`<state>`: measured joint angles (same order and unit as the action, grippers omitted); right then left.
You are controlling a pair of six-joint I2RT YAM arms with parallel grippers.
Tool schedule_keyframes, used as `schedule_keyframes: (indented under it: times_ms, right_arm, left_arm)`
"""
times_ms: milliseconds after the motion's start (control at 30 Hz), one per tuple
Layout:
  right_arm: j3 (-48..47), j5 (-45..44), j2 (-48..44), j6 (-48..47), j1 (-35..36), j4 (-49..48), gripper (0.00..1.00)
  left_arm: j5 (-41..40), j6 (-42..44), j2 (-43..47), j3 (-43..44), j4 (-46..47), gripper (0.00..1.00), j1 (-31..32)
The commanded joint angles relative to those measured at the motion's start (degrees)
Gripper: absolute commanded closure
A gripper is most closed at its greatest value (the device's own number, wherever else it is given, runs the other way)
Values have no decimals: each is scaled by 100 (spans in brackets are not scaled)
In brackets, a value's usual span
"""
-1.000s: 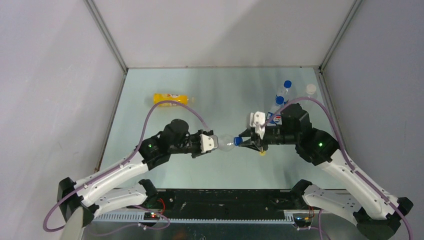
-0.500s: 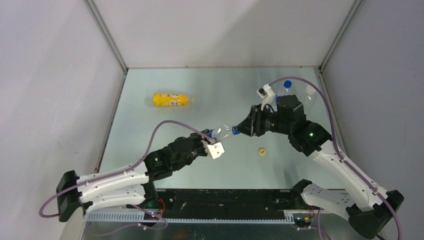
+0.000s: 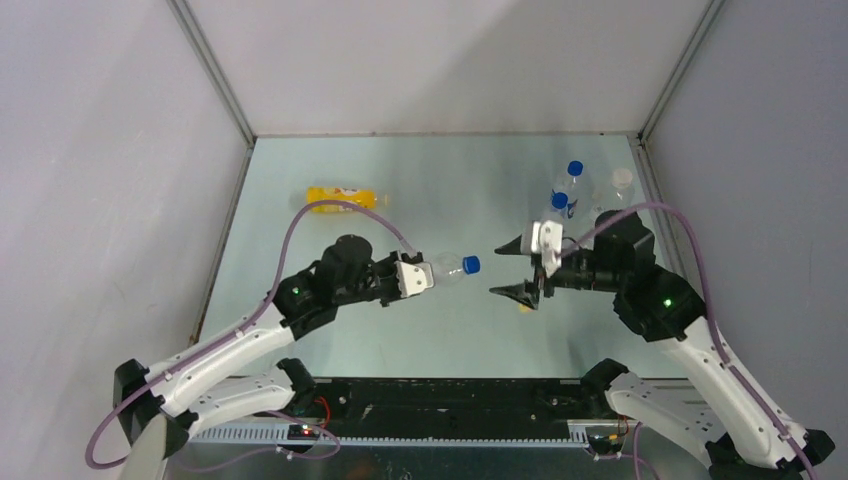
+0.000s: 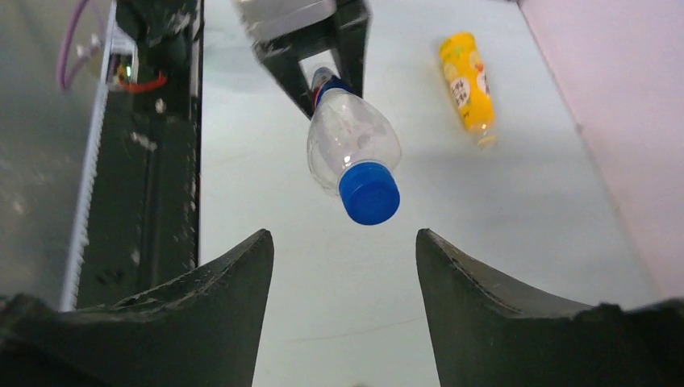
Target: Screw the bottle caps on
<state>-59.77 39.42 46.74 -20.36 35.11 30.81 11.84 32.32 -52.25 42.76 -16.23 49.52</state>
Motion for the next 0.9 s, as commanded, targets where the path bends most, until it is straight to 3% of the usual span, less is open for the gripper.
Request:
schedule_keyframes:
  times_ms: [0, 267, 733, 867]
  right_arm:
    - [-76, 561, -106, -2544, 220, 727, 32]
    - [-76, 785, -94, -2972, 422, 753, 34]
    - [-76, 1032, 111, -2963, 557, 989, 50]
    - [-79, 918, 171, -2892, 595, 998, 58]
  left_arm:
    - [1828, -133, -253, 593, -792, 98, -139]
    - [2435, 2, -638, 1005, -1160, 98, -168]
    - [2518, -24, -736, 1115, -975, 98, -164]
    - [2567, -32, -721, 1125, -942, 98, -168]
